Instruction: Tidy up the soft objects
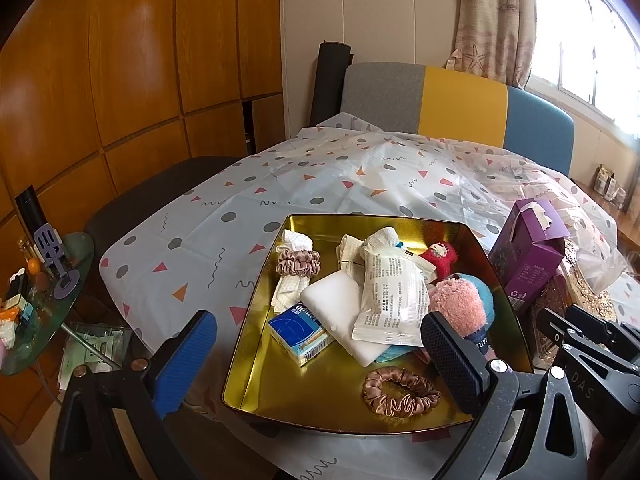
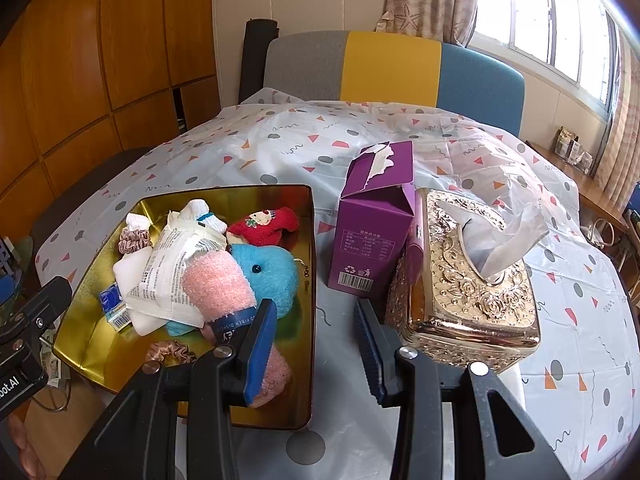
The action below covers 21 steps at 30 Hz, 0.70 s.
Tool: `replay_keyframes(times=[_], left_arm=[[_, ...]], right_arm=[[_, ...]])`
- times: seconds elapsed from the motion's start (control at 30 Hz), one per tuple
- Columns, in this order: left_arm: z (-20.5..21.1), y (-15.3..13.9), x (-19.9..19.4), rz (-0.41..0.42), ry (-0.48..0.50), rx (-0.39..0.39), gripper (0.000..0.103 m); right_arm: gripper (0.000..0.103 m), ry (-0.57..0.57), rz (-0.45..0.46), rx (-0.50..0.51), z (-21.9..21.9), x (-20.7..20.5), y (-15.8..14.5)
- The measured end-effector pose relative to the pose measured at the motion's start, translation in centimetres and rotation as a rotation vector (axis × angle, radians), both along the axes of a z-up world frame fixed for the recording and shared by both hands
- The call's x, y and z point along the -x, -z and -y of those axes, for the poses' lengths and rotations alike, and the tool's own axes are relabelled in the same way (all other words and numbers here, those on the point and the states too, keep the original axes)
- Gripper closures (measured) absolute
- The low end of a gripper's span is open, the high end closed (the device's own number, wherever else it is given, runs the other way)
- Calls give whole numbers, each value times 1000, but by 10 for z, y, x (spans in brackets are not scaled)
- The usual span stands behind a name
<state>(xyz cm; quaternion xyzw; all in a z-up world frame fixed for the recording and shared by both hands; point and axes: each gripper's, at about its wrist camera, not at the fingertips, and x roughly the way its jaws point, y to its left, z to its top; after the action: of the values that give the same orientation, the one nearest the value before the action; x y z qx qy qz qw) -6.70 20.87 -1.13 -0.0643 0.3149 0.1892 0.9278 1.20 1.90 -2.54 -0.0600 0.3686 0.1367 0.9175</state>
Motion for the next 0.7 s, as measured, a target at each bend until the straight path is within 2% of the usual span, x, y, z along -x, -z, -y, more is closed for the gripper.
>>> replay_keyframes(times=[0.7], left_arm=[[0, 2, -1, -15, 0, 16, 0]], right_arm=[[63, -9, -8, 5, -3, -1, 3]])
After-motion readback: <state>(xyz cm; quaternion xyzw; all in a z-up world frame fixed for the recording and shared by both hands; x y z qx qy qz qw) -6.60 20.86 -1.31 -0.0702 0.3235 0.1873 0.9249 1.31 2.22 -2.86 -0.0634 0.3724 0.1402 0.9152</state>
